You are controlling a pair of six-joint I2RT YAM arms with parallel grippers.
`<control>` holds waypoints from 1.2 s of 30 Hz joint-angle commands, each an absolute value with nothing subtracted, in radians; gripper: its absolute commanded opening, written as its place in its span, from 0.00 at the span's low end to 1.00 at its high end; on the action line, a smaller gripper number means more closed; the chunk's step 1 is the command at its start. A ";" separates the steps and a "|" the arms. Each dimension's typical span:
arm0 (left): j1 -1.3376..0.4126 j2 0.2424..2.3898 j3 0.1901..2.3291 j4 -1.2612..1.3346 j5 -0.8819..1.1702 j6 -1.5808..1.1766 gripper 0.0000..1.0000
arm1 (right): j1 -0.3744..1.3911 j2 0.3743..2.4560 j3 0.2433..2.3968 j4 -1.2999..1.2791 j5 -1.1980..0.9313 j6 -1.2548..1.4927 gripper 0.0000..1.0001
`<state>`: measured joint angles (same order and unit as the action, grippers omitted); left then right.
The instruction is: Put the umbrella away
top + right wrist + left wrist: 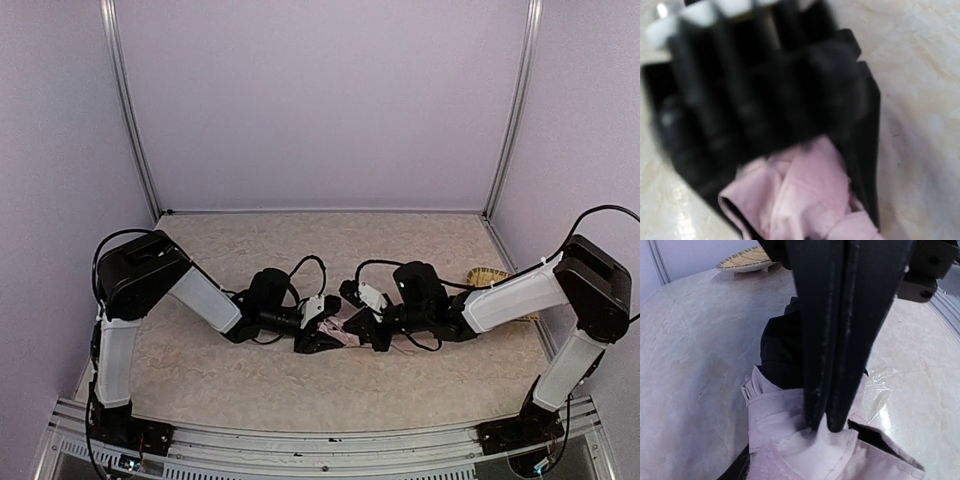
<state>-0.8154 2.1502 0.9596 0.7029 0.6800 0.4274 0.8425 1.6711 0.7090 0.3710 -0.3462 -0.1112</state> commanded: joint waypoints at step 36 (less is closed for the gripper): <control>-0.808 2.185 0.949 0.668 0.660 0.449 0.00 | 0.721 1.471 0.645 0.012 -0.655 0.417 0.23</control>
